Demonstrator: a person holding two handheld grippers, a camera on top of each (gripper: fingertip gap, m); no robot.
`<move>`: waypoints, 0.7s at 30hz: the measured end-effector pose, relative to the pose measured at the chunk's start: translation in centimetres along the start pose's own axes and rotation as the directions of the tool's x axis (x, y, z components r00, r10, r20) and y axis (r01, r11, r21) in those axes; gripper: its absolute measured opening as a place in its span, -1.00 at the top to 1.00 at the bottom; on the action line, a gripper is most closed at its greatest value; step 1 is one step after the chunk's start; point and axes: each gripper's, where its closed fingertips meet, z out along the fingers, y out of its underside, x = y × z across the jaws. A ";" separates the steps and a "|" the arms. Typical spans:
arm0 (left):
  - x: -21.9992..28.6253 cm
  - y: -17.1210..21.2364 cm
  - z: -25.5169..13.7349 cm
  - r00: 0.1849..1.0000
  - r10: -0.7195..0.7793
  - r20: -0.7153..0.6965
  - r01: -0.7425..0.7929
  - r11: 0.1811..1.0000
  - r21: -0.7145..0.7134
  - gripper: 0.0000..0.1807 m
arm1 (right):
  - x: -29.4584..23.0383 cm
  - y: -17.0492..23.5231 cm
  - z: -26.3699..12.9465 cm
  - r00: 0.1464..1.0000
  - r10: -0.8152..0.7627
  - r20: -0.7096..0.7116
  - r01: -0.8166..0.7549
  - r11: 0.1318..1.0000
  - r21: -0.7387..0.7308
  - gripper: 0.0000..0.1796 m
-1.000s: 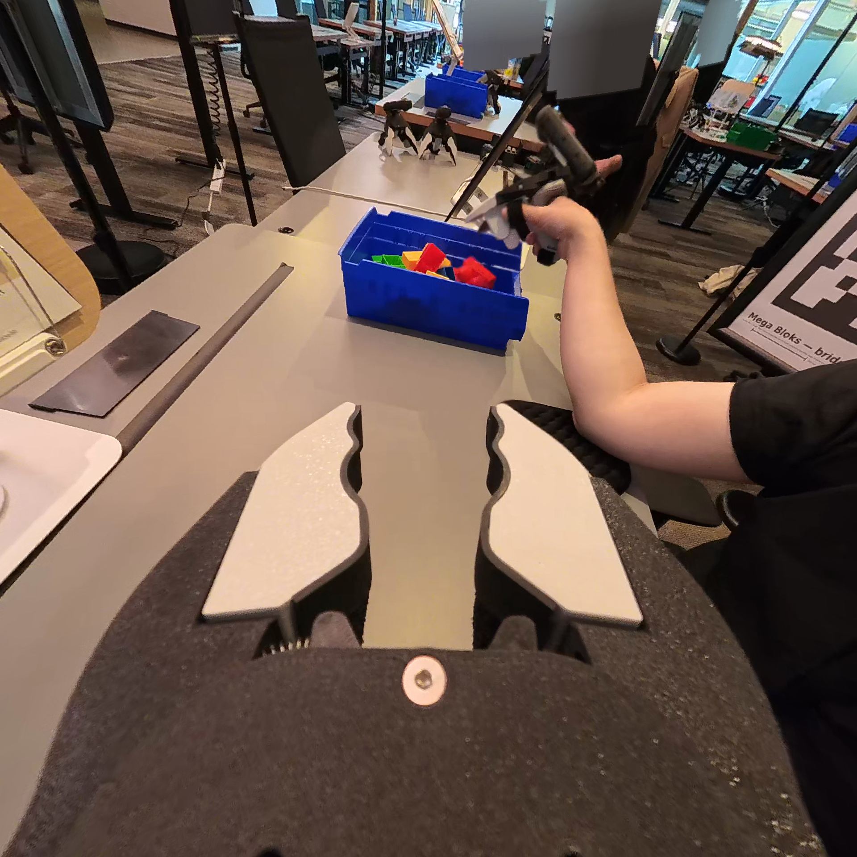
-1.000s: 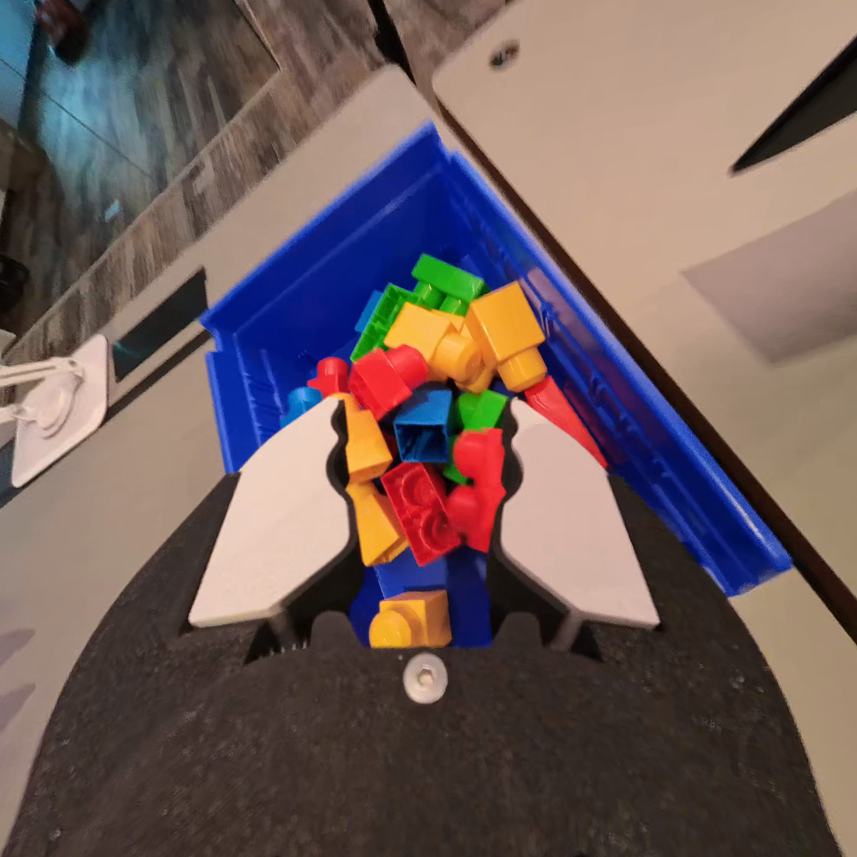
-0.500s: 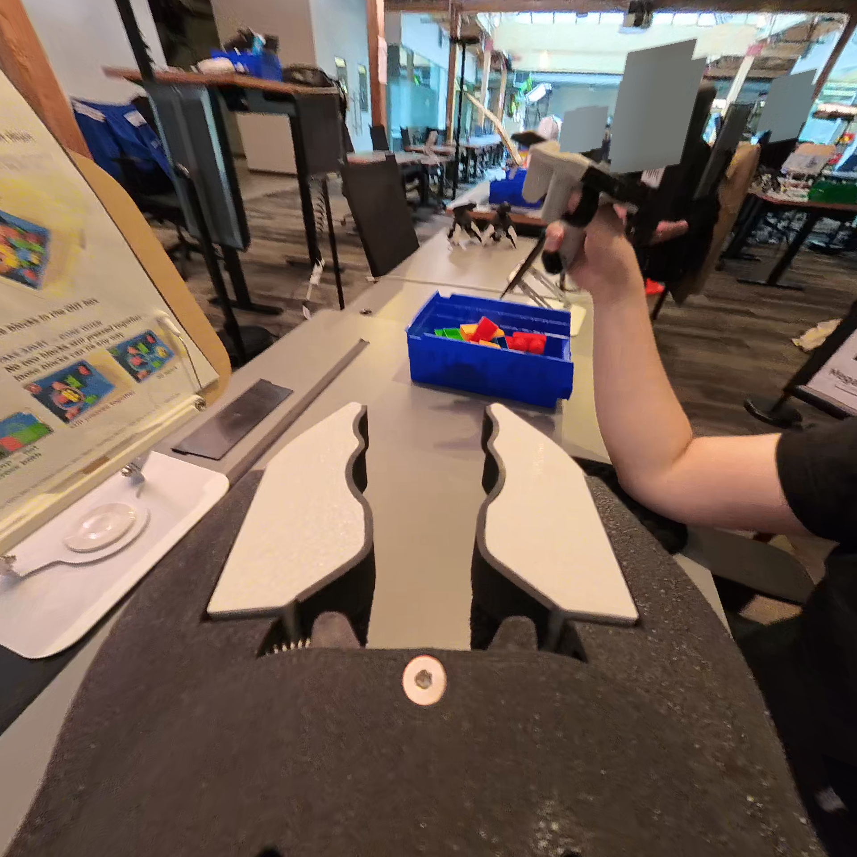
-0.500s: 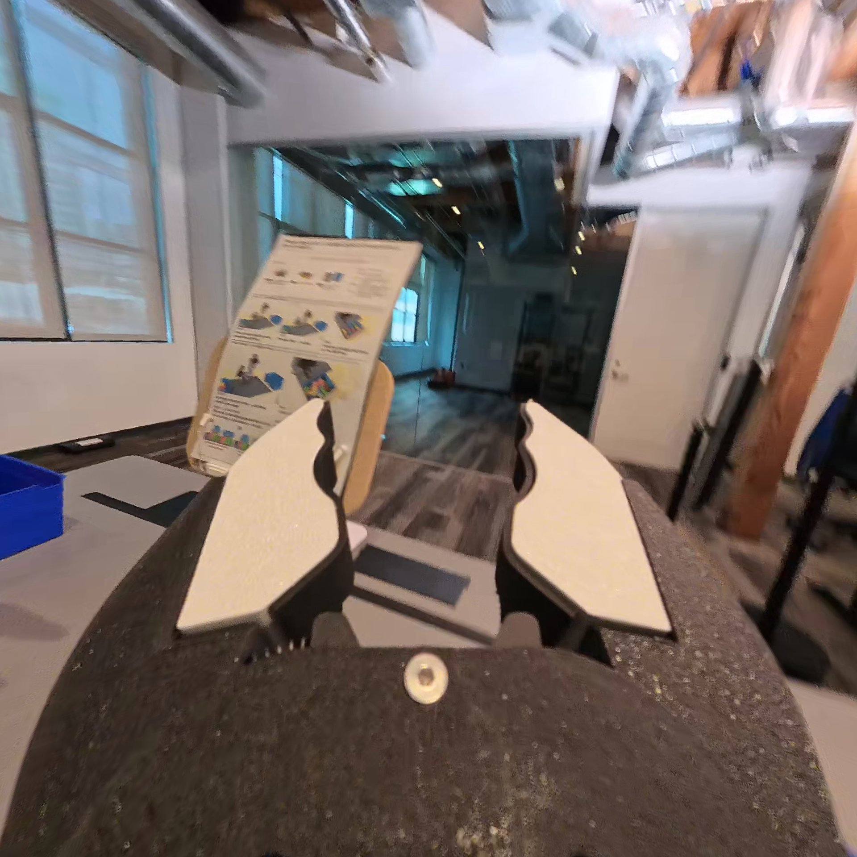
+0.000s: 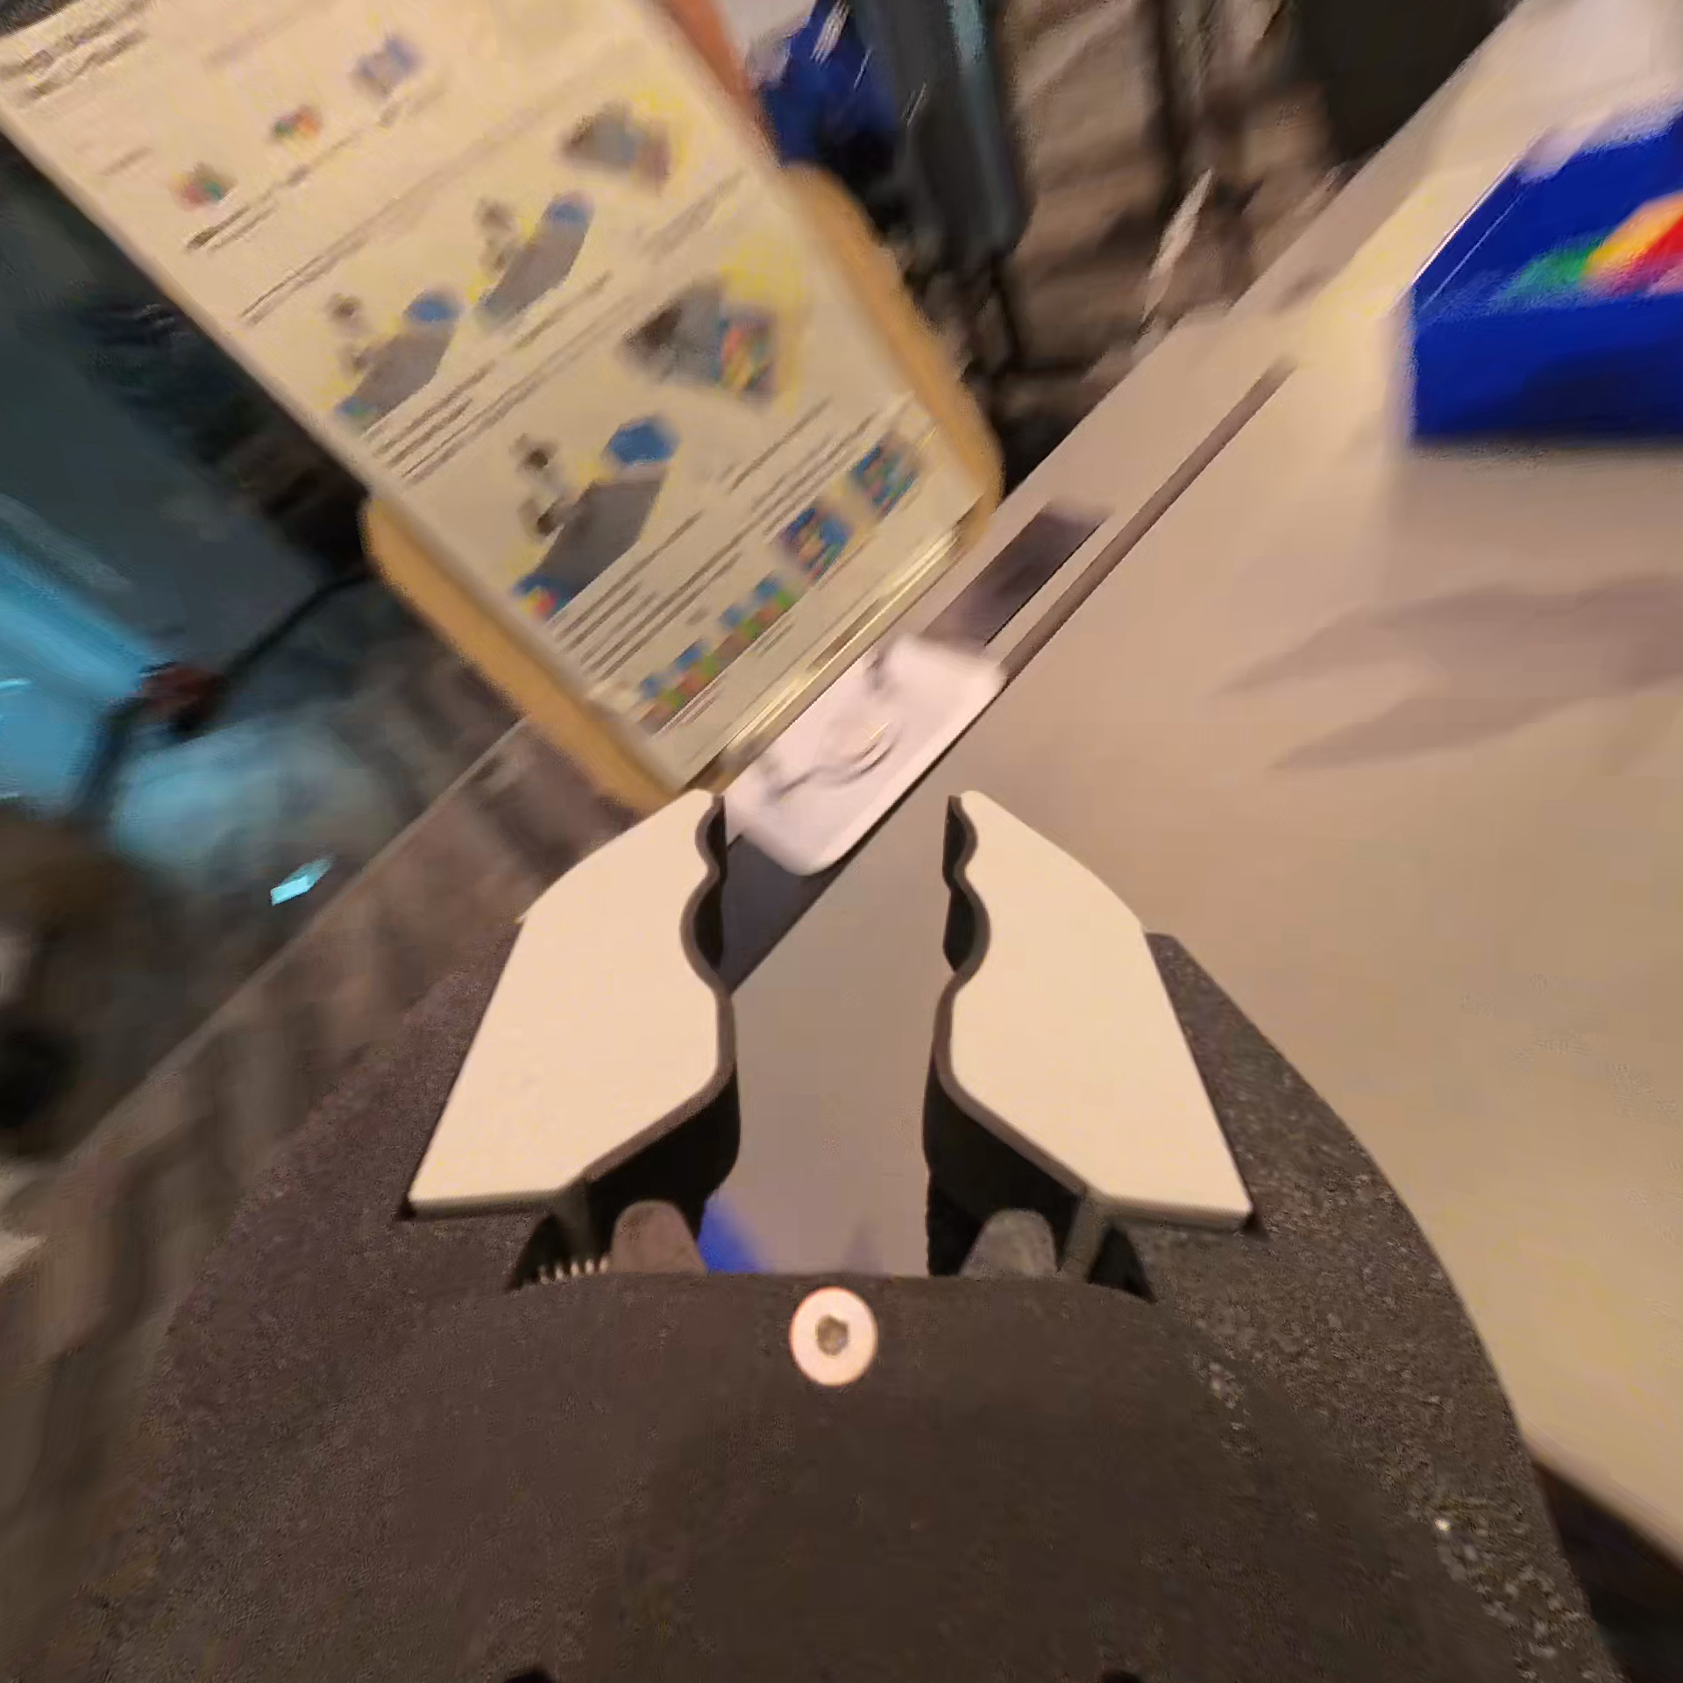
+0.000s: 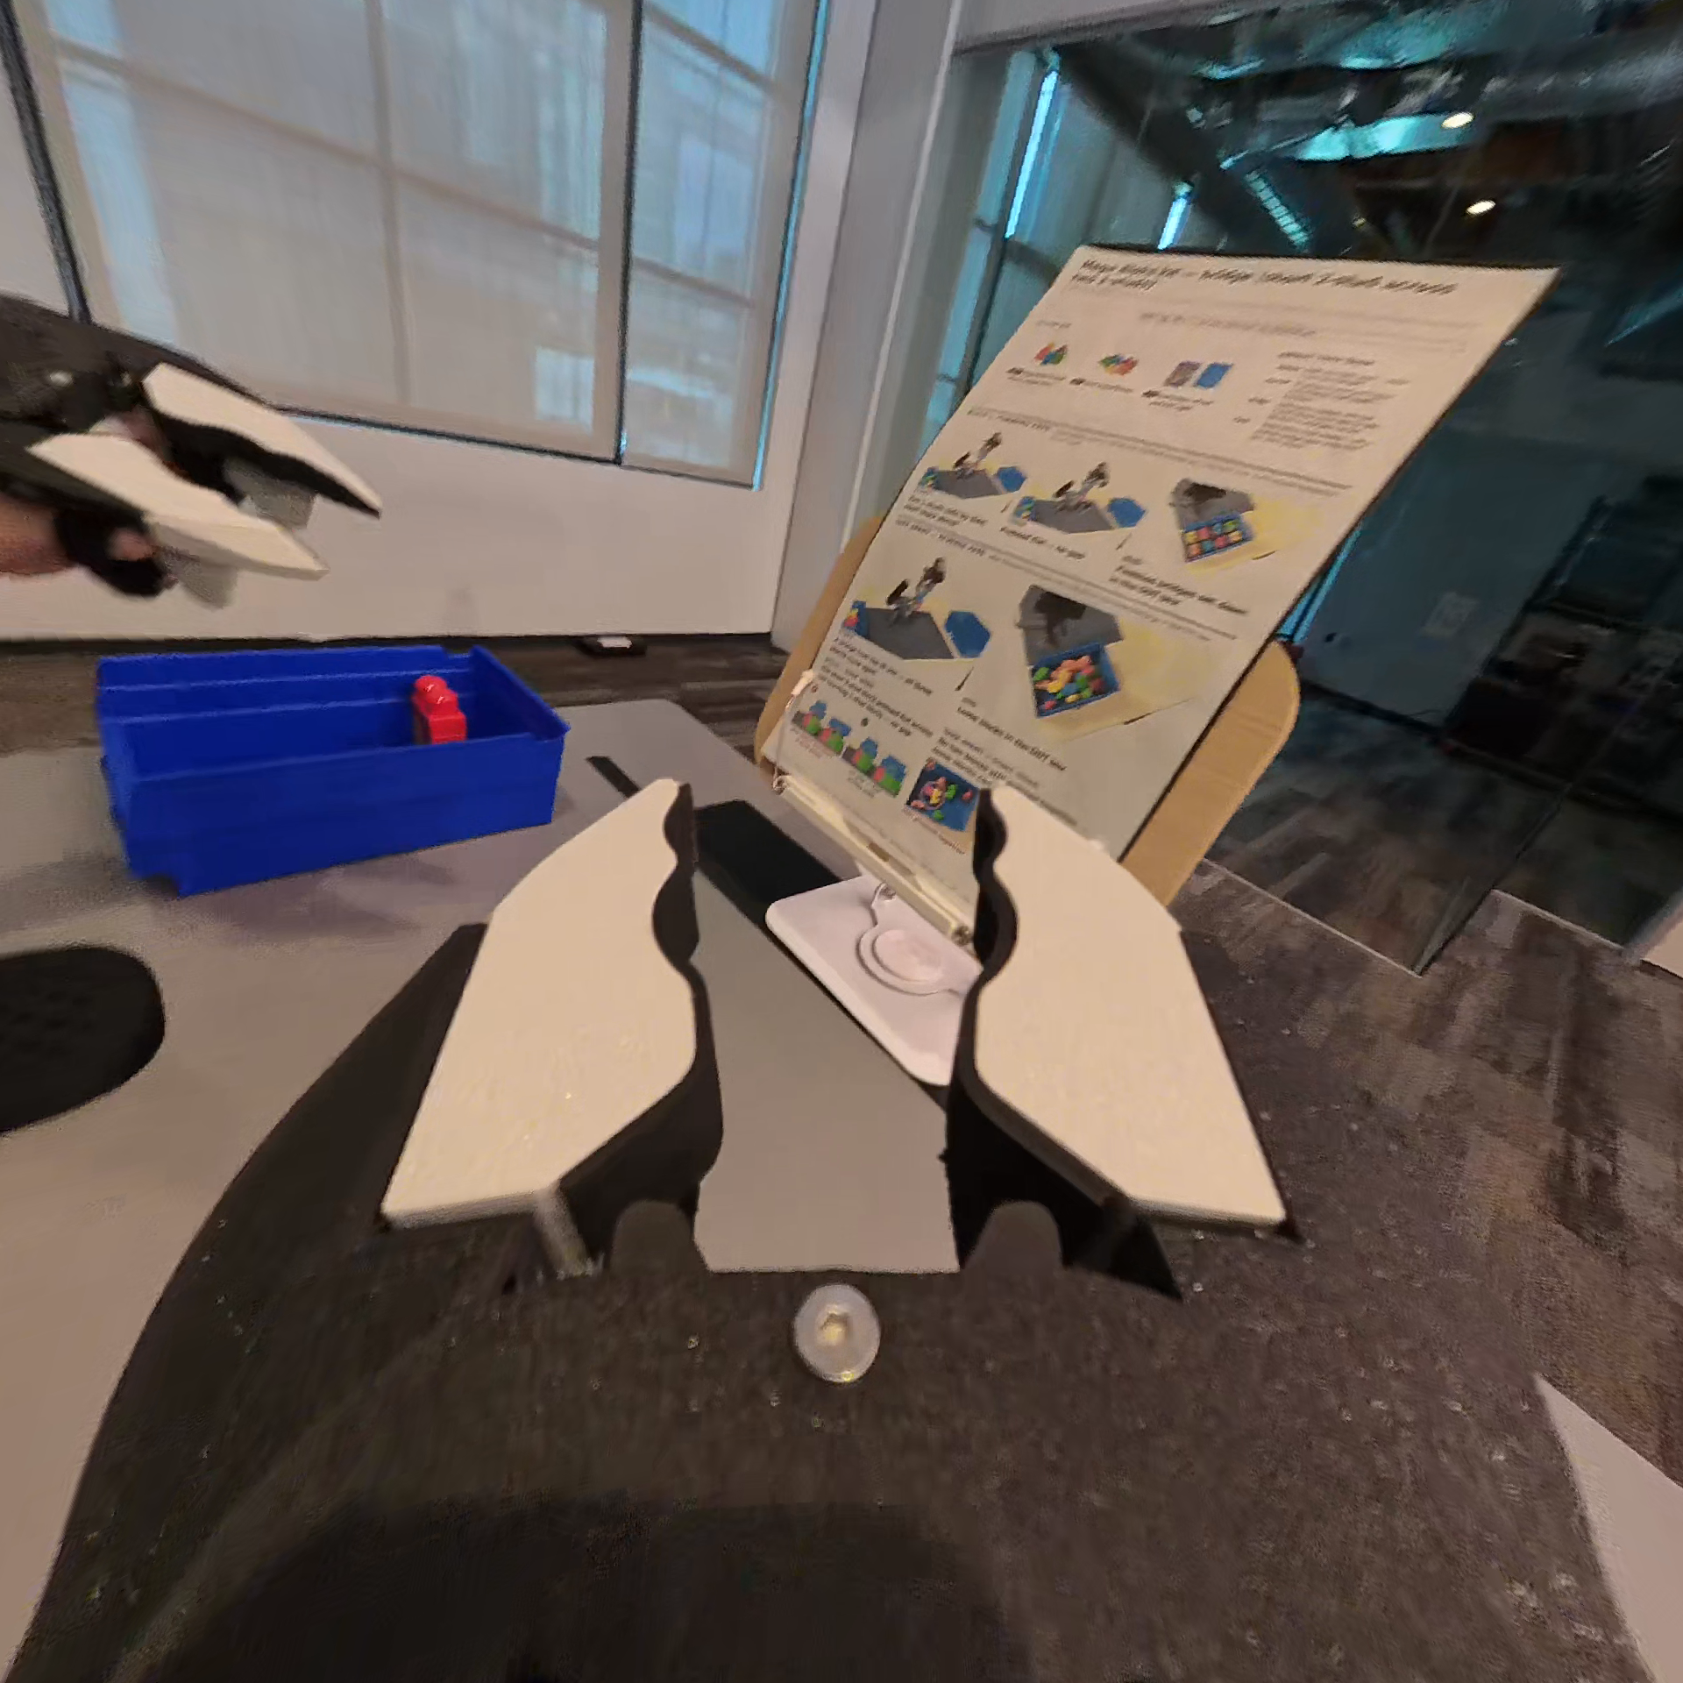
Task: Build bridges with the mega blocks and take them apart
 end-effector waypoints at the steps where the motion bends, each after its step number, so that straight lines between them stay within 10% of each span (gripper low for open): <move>1: -1.6 2.1 -0.3 0.995 0.082 0.056 -0.077 0.994 -0.083 0.50 | -0.1 0.4 0.1 1.000 -0.017 0.013 0.017 0.999 -0.027 0.36; 6: -9.3 15.1 -2.9 0.896 0.445 0.016 -0.355 0.735 -0.577 0.35 | 0.5 1.7 0.3 0.998 -0.062 0.007 0.062 0.993 -0.104 0.38; 10: -12.4 23.9 -4.7 0.852 0.475 -0.220 -0.478 0.536 -0.696 0.37 | -0.7 2.9 0.9 0.995 -0.055 0.088 0.067 0.989 -0.135 0.40; 21: -17.6 34.3 -4.0 0.881 0.312 -0.355 -0.462 0.411 -0.785 0.25 | -5.5 6.6 3.6 0.942 -0.080 0.326 0.169 0.952 -0.256 0.40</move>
